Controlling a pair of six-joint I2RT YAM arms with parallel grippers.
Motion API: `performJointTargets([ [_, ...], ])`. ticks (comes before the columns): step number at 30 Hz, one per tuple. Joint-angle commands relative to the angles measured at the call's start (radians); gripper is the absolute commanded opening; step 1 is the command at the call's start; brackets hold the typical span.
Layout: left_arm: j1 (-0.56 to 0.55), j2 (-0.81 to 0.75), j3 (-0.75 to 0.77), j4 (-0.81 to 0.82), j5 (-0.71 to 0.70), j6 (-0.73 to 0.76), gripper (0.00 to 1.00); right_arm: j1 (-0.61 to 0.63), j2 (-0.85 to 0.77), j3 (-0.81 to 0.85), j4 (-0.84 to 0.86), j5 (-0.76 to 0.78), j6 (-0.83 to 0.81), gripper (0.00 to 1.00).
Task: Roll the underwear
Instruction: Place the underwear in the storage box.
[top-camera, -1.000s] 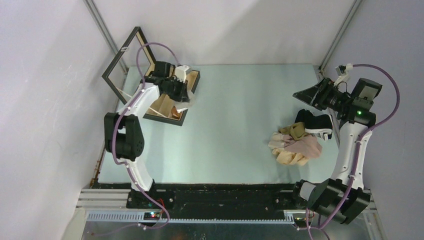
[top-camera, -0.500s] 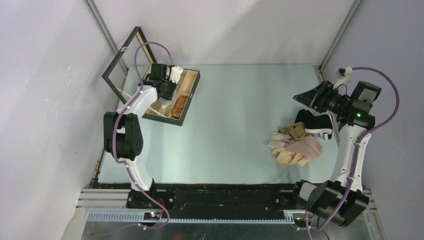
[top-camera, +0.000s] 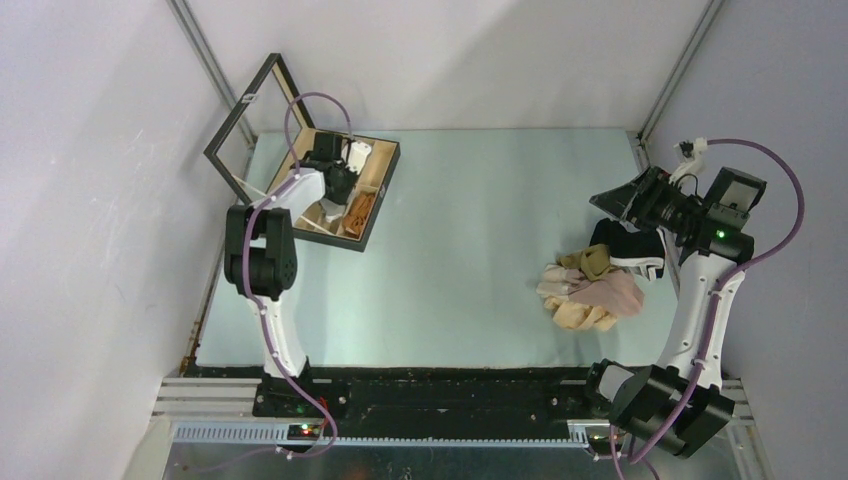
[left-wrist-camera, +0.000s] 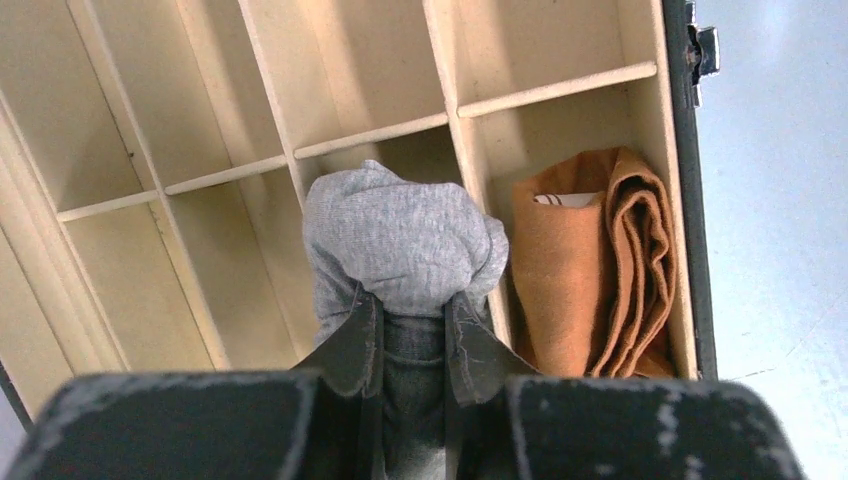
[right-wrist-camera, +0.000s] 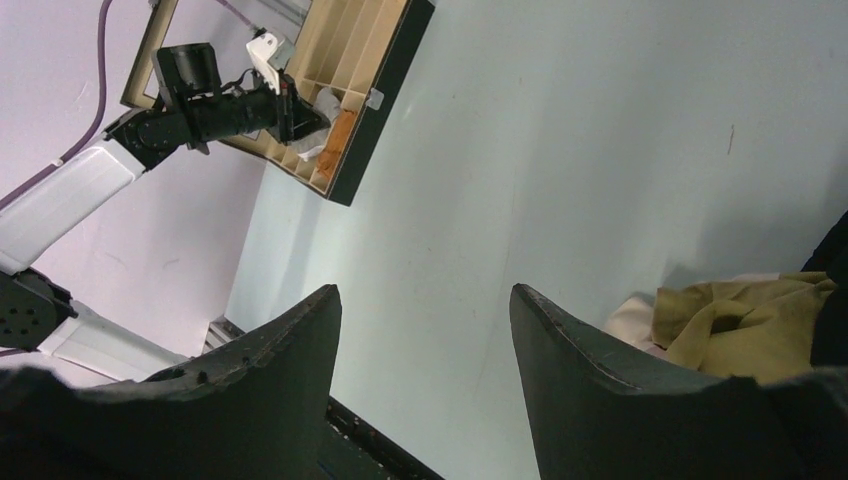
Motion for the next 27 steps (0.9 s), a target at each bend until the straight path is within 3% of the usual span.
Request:
performJointTargets([
  [1, 0.013, 0.024, 0.048, -0.017, 0.063, -0.051, 0.00, -0.008, -0.019, 0.004, -0.011, 0.010, -0.026, 0.67],
  [7, 0.027, 0.049, 0.073, -0.037, 0.165, -0.086, 0.00, -0.010, -0.011, 0.004, -0.013, 0.020, -0.031, 0.67],
  [11, 0.034, 0.162, 0.248, -0.248, 0.210, -0.095, 0.00, -0.010, -0.007, 0.004, -0.020, 0.031, -0.043, 0.67],
  [16, 0.043, 0.231, 0.350, -0.309, 0.182, -0.121, 0.00, -0.010, -0.007, 0.018, -0.059, 0.046, -0.083, 0.67],
  [19, 0.041, 0.253, 0.399, -0.423, 0.143, -0.116, 0.04, -0.010, -0.003, 0.036, -0.078, 0.052, -0.104, 0.67],
  [25, 0.055, 0.206, 0.329, -0.412, 0.101, -0.101, 0.11, -0.010, 0.010, 0.039, -0.060, 0.054, -0.101, 0.67],
  [27, 0.059, 0.214, 0.347, -0.435, 0.076, -0.089, 0.19, -0.010, 0.017, 0.043, -0.059, 0.052, -0.100, 0.67],
])
